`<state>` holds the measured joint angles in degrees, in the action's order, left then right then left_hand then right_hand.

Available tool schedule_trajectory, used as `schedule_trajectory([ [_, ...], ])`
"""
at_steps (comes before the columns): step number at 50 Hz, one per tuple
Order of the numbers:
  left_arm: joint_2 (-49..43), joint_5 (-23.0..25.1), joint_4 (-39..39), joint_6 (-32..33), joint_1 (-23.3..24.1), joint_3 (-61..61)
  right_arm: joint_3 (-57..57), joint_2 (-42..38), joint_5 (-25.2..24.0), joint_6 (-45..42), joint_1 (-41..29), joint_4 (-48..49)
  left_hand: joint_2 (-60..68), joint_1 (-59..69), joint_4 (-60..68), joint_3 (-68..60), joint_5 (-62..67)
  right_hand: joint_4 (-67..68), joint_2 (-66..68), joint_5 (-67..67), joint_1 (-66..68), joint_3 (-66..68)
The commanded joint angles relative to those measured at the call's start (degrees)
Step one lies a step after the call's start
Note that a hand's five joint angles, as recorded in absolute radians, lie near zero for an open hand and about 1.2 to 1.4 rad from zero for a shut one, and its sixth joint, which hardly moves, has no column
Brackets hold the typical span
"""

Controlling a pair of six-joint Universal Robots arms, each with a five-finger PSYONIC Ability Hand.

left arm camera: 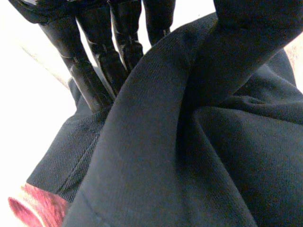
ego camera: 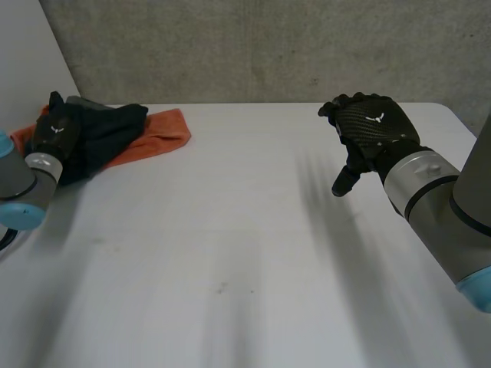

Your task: Fold the laundry.

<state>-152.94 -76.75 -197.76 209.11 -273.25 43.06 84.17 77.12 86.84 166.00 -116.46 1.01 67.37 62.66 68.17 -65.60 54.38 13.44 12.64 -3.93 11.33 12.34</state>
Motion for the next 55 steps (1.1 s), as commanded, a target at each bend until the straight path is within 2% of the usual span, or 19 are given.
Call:
schedule_trajectory([
  [1, 13.0, -2.27, -3.5, -1.77, 5.7, 10.28, -0.23, -0.4, 0.0, -0.06, 0.09, -0.04, 12.63, 17.34, 11.83, -14.4, 15.62, -3.44, -2.64, 3.93, -1.33, -2.34],
  [7, 28.02, -2.35, -6.23, -10.28, 13.52, 21.09, -0.67, -0.13, 0.09, -0.06, 0.71, -0.13, 12.63, 17.34, 11.83, -14.4, 15.62, -3.44, -2.64, 3.93, -1.33, -2.34],
  [12, 41.99, -1.74, -6.06, -20.03, 23.52, 32.85, -0.94, 0.39, 0.09, -0.06, 0.89, -0.13, 12.63, 17.34, 11.83, -14.4, 15.62, -3.44, -2.64, 3.93, -1.33, -2.34],
  [15, 45.97, -0.95, -5.88, -22.69, 27.93, 38.05, -1.02, 1.27, 0.09, -0.06, 1.24, -0.13, 12.63, 17.34, 11.83, -14.4, 15.62, -3.44, -2.64, 3.93, -1.33, -2.34],
  [16, 47.28, -0.25, -5.8, -23.56, 31.08, 41.29, -1.02, 1.54, 0.09, -0.06, 1.41, -0.13, 12.63, 17.34, 11.83, -14.4, 15.62, -3.44, -2.64, 3.93, -1.33, -2.34],
  [21, 47.03, 1.86, -5.36, -24.1, 40.24, 47.9, -1.11, 2.42, 0.0, -0.06, 2.64, -0.13, 12.32, 17.03, 11.52, -14.09, 15.31, -3.44, -2.64, 3.93, -1.33, -2.34],
  [23, 46.33, 1.95, -4.74, -23.75, 42.53, 49.22, -1.2, 2.51, 0.0, -0.06, 2.82, -0.13, -24.32, -19.61, -25.11, 22.55, -21.33, -3.44, -2.64, 3.93, -1.33, -2.34],
  [24, 45.46, 1.95, -4.13, -23.49, 44.28, 49.75, -1.2, 2.51, 0.0, -0.06, 2.82, -0.13, -57.37, -52.66, -58.17, 55.6, -54.38, -3.44, -2.64, 3.93, -1.33, -2.34],
  [25, 45.1, 1.78, -3.86, -23.4, 44.9, 49.76, -1.29, 2.51, 0.0, -0.06, 2.82, -0.13, -54.71, -49.99, -55.5, 52.94, -51.72, -3.44, -2.64, 3.93, -1.33, -2.34],
  [26, 44.84, 1.69, -3.6, -23.31, 45.26, 49.58, -1.38, 2.51, -0.09, -0.06, 2.82, -0.22, -53.47, -48.76, -54.26, 51.7, -50.48, -3.44, -2.64, 3.93, -1.33, -2.34],
  [27, 44.75, 1.6, -3.25, -23.22, 45.26, 49.41, -1.38, 2.42, -0.09, -0.06, 2.82, -0.22, -57.37, -52.66, -58.17, 55.6, -54.38, -3.44, -2.64, 3.93, -1.33, -2.34],
  [29, 44.83, 1.34, -2.55, -23.22, 43.51, 48.88, -1.46, 2.42, -0.09, -0.06, 2.82, -0.22, -57.37, -52.66, -58.17, 55.6, -54.38, -3.44, -2.64, 3.93, -1.33, -2.34],
  [36, 47.72, -1.29, 0.0, -23.13, 33.33, 48.35, -1.55, 2.42, -0.18, -1.73, 2.38, -0.74, -56.99, -52.28, -57.79, 55.22, -54.0, -3.44, -2.64, 3.93, -1.33, -2.34],
  [40, 49.05, -1.56, 1.76, -23.13, 29.45, 49.49, -1.73, 2.15, -0.79, -5.5, 1.77, -1.53, -56.65, -51.94, -57.45, 54.89, -53.67, -3.44, -2.64, 3.93, -1.33, -2.34],
  [49, 53.01, -2.61, 10.37, -23.04, 24.96, 56.08, -0.85, 1.02, -7.63, -20.78, 1.06, -11.98, -52.62, -47.91, -53.41, 50.85, -49.63, -3.44, -2.64, 3.93, -1.33, -2.34],
  [55, 52.92, -6.65, 11.43, -22.96, 24.96, 59.86, -0.67, -3.99, -9.4, -24.84, -0.34, -12.79, -52.11, -47.4, -52.91, 50.34, -49.12, -3.44, -2.64, 3.93, -1.33, -2.34],
])
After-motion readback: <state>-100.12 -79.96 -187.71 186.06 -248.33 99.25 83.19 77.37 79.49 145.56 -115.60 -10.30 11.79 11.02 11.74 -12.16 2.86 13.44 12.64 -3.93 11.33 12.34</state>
